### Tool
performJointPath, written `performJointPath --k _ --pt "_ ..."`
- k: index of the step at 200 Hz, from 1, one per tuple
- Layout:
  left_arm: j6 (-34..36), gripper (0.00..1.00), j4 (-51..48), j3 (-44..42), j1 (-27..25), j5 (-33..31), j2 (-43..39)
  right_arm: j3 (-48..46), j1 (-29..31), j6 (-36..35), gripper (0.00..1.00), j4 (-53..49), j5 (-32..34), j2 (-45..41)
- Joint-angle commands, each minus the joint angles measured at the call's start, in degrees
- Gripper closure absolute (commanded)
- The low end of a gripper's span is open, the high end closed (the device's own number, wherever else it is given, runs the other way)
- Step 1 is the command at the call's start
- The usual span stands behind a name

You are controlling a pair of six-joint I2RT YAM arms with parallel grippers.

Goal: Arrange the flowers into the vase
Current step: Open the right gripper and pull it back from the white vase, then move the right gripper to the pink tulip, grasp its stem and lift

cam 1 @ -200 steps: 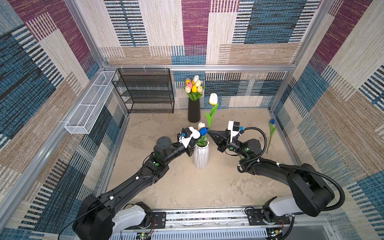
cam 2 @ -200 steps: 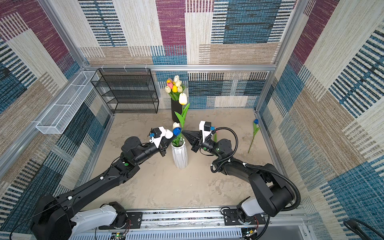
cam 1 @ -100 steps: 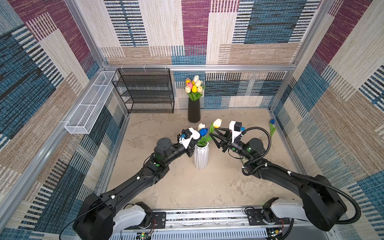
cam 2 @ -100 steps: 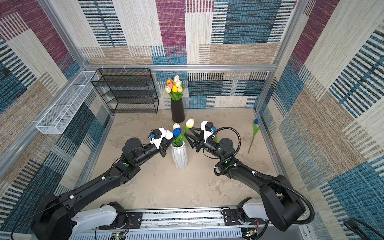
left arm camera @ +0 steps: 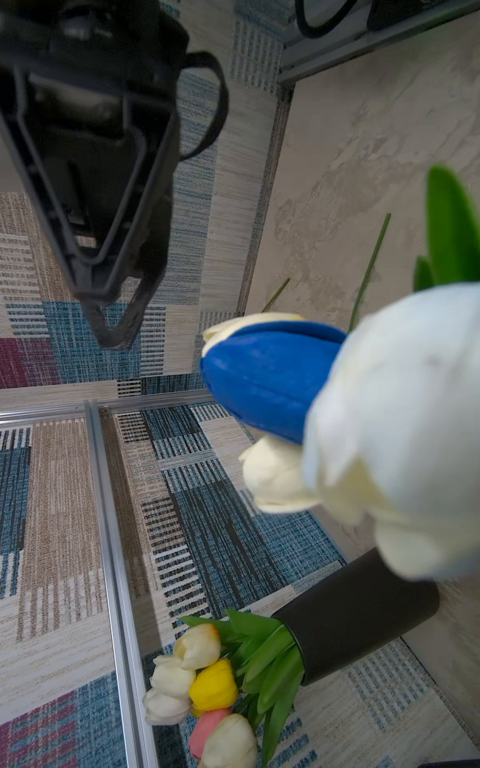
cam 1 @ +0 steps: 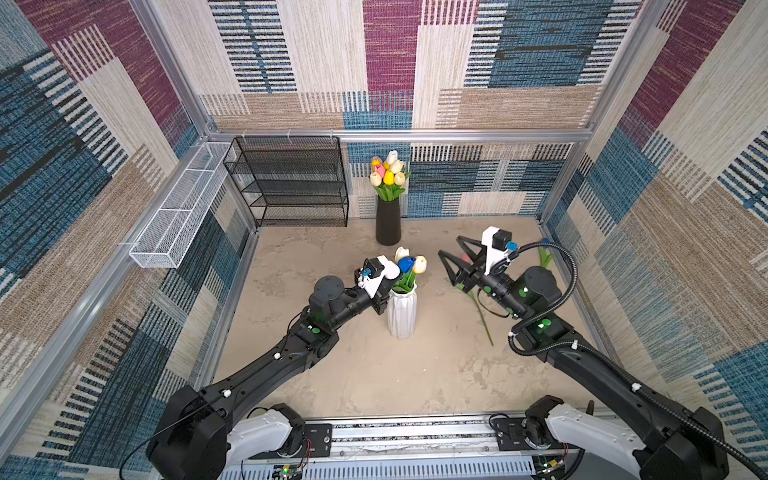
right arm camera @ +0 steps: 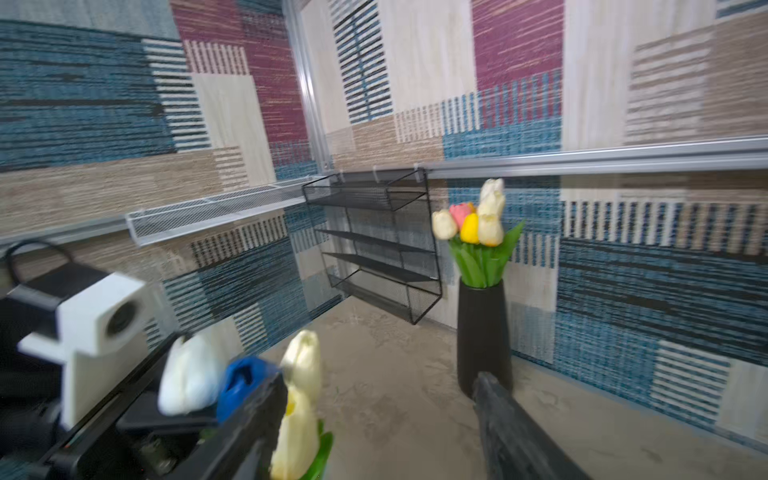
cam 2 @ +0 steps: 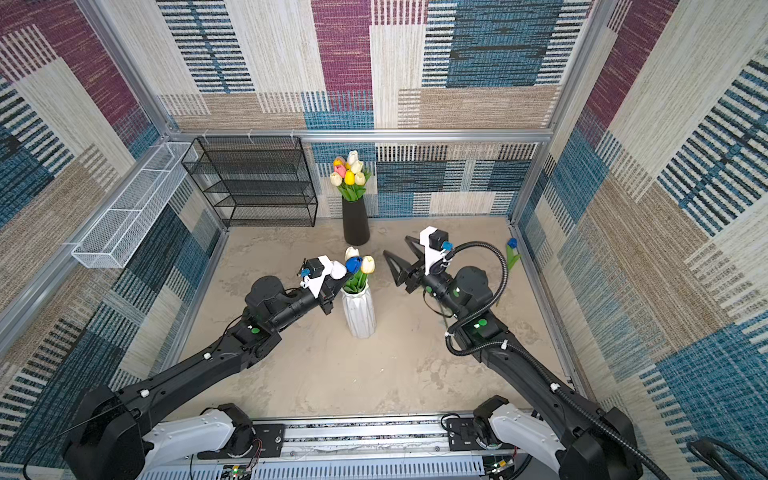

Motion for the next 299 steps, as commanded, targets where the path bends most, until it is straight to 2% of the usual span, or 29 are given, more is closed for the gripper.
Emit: performJointPath --k 1,24,43,69,101,147,162,178,190,202,230,253,285,299 --pt "1.34 0.91 1.96 -0.29 0.02 -0.51 -0.09 6.84 -7.42 4.80 0.30 -21.74 3.82 7.83" --pt "1.33 0.91 1.96 -0.72 0.02 -0.25 -0.27 17.52 -12.35 2.82 0.44 -43.44 8.89 23.82" --pt "1.33 0.91 1.96 -1.07 0.06 -0.47 -0.58 20.08 -12.63 0.51 0.52 -52.15 13.86 33.02" --pt "1.33 0.91 1.96 -1.21 0.02 -0.55 -0.67 17.53 -12.67 0.24 0.53 -52.87 14.62 37.63" --pt "1.50 0.91 1.96 -0.90 0.02 -0.29 -0.46 15.30 -12.67 -0.13 0.56 -51.45 15.96 38.67" --pt "1.57 0.90 1.96 -0.72 0.02 -0.49 -0.10 13.90 -12.63 -1.21 0.65 -49.55 13.95 42.81" --pt "1.42 0.90 1.96 -0.66 0.10 -0.52 -0.02 14.14 -12.56 -1.36 0.72 -49.10 14.28 44.22" --pt "1.50 0.90 1.88 -0.37 0.02 -0.35 -0.10 14.56 -12.52 -1.34 0.88 -48.84 14.07 44.99" --pt "1.46 0.90 1.96 -0.46 0.02 -0.37 -0.32 14.35 -12.52 -1.26 0.96 -47.78 13.60 44.00" --pt "1.50 0.90 1.81 -0.25 0.02 -0.68 -0.45 14.30 -12.52 -1.17 1.00 -46.81 13.03 42.30" --pt "1.51 0.90 1.61 0.06 0.02 -0.60 -0.36 14.99 -12.52 -1.24 1.00 -42.90 8.62 34.58" --pt "1.02 0.90 1.62 0.33 0.05 -1.19 -0.67 14.82 -12.52 0.14 1.00 -36.13 2.52 24.31" --pt "0.18 0.90 0.97 0.98 0.02 -1.56 -1.20 9.17 -12.53 4.65 1.00 -15.90 -13.42 8.89" --pt "0.10 0.90 0.59 1.29 0.02 -1.60 -1.33 3.47 -12.17 8.22 1.00 -0.22 -20.51 3.00"
